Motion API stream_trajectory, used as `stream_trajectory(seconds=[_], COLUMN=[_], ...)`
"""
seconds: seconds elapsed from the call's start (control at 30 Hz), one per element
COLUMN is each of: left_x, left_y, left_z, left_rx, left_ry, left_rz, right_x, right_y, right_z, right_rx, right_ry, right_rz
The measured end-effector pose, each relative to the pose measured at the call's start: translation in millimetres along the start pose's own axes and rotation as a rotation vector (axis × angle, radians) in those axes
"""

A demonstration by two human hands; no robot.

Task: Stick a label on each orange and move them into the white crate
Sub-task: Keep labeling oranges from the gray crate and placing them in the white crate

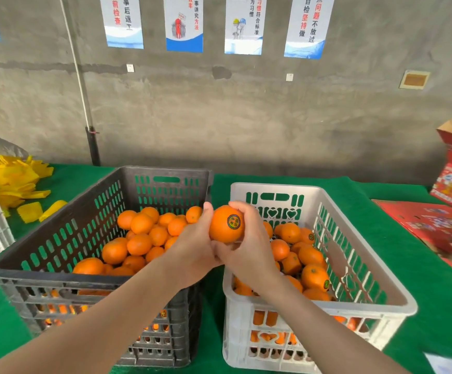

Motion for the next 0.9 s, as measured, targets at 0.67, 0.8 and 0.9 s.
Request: stream_trajectory(seconds=[0.67, 0.8, 0.9], left_x=[-53, -54, -63], left_y=[49, 43, 32], left_z=[25, -7, -29], left_rx=[-0.030, 0.057, 0.151], left_ry=[0.409, 0.608, 0.608], left_rz=[1.215, 1.055, 1.027], right_x=[79, 12, 59], right_y=[-74, -33, 0], right_z=[7, -77, -144], right_rx=[-0.044, -0.306, -0.859], right_ry=[0.030, -0.308, 0.029], right_rz=[-0.460, -0.132, -0.415])
Point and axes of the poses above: each hand's wrist, its own z-axis towards the middle knuckle, its own y-axis out of the palm, x = y × z, the point moved 5 cm from there along z, towards the middle knuckle, and after that the axes turned 10 degrees about z, right-handed, at the moved point
